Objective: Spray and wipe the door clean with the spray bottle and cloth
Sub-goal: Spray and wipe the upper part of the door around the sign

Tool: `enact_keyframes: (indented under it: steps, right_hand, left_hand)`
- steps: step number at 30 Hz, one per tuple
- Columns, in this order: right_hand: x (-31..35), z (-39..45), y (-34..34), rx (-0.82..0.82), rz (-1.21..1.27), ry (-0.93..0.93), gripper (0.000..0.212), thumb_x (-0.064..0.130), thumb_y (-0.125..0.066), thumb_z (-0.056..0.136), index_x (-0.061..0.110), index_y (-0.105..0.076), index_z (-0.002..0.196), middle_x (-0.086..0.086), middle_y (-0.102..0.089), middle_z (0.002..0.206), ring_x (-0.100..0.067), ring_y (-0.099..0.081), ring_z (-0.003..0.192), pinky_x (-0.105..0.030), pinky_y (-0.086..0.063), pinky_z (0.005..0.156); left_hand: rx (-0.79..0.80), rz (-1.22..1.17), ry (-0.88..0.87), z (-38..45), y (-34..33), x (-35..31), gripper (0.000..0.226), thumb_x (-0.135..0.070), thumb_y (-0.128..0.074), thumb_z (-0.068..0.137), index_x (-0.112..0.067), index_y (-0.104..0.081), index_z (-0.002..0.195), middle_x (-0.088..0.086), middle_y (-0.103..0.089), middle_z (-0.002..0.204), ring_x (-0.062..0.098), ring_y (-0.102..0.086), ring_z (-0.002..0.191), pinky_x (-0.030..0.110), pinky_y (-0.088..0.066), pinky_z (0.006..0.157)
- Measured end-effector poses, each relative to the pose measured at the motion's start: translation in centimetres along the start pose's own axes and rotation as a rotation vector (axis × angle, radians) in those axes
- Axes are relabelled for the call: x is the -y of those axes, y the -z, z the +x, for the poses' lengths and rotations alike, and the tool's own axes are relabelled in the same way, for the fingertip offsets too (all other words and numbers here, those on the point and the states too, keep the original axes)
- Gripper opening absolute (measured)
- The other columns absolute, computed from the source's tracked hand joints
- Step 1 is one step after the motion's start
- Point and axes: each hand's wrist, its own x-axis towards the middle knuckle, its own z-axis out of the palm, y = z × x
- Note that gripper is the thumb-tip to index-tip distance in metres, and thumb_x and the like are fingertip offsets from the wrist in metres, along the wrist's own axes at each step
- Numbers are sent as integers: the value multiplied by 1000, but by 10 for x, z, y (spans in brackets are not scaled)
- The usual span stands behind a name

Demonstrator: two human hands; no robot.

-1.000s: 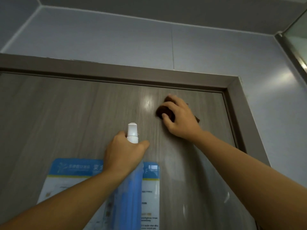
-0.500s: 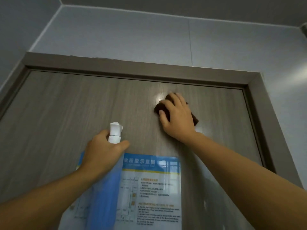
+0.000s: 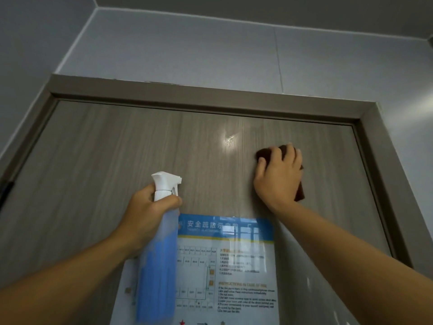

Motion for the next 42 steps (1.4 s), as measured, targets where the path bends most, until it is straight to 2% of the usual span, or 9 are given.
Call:
enact_keyframes:
  steps: [8, 11, 20, 25, 28, 32, 36, 39, 42]
  right_hand:
    - [-19, -28, 8, 429, 23, 821, 44, 42, -52, 103, 28, -56, 144, -3, -24, 169, -24, -10, 159, -51, -23, 126]
    - [-41, -32, 25, 549, 9, 922, 43, 41, -52, 102, 30, -57, 143, 0, -21, 170, -20, -7, 160, -55, -25, 125]
    - [-22, -35, 18, 491, 24, 877, 42, 31, -61, 101, 30, -60, 143, -2, -22, 170, -24, -4, 160, -63, -26, 122]
    - [-1, -22, 0, 453, 5, 925, 45, 43, -53, 101, 30, -58, 144, -4, -26, 168, -26, -12, 159, -51, -29, 120]
    - [10, 4, -6, 309, 11, 766, 46, 44, -53, 100, 27, -57, 142, -8, -34, 162, -30, -25, 154, -51, -30, 120]
    - [28, 41, -16, 104, 36, 326, 45, 41, -55, 103, 23, -54, 145, -10, -31, 165, -34, -16, 157, -60, -24, 124]
    - [61, 52, -34, 6, -9, 125, 43, 42, -45, 105, 21, -51, 142, -13, -25, 167, -38, -10, 157, -59, -18, 125]
    - [79, 59, -40, 31, 9, 146, 48, 43, -40, 106, 18, -46, 147, -14, -20, 169, -39, -6, 157, -58, -14, 126]
    - [77, 56, -39, 143, 42, 352, 53, 41, -42, 104, 18, -40, 151, -13, -17, 170, -36, -6, 158, -58, -14, 127]
  left_hand:
    - [36, -71, 13, 7, 3, 11, 36, -25, -74, 69, 3, -66, 91, 21, -66, 77, 35, -65, 70, 50, -55, 71]
    - [47, -78, 16, 8, 4, 13, 30, -24, -75, 70, -2, -67, 88, 20, -67, 75, 34, -67, 66, 47, -57, 66]
    - [34, -43, -20, 9, 4, 14, 37, -31, -76, 68, -1, -67, 89, 34, -67, 88, 38, -66, 74, 60, -56, 74]
    - [38, -24, -26, 6, 3, 12, 46, -38, -76, 63, -1, -66, 89, 34, -66, 90, 38, -66, 75, 56, -56, 73]
    - [25, -12, -35, 4, 2, 10, 44, -35, -75, 67, 0, -65, 92, 36, -65, 92, 38, -66, 75, 62, -57, 74]
    - [-4, 5, -37, 2, 0, 9, 43, -31, -73, 70, 4, -64, 94, 37, -64, 92, 43, -65, 74, 69, -55, 75]
    - [-16, 1, -33, 1, -1, 7, 45, -29, -72, 70, 7, -62, 95, 39, -61, 92, 37, -63, 73, 71, -54, 74]
    - [-35, 8, -25, 1, -3, 5, 44, -30, -72, 69, 4, -64, 96, 38, -63, 94, 51, -66, 79, 72, -53, 78]
    - [-36, -3, -19, 0, -4, 2, 44, -30, -72, 69, 4, -64, 96, 39, -64, 96, 42, -65, 79, 72, -53, 80]
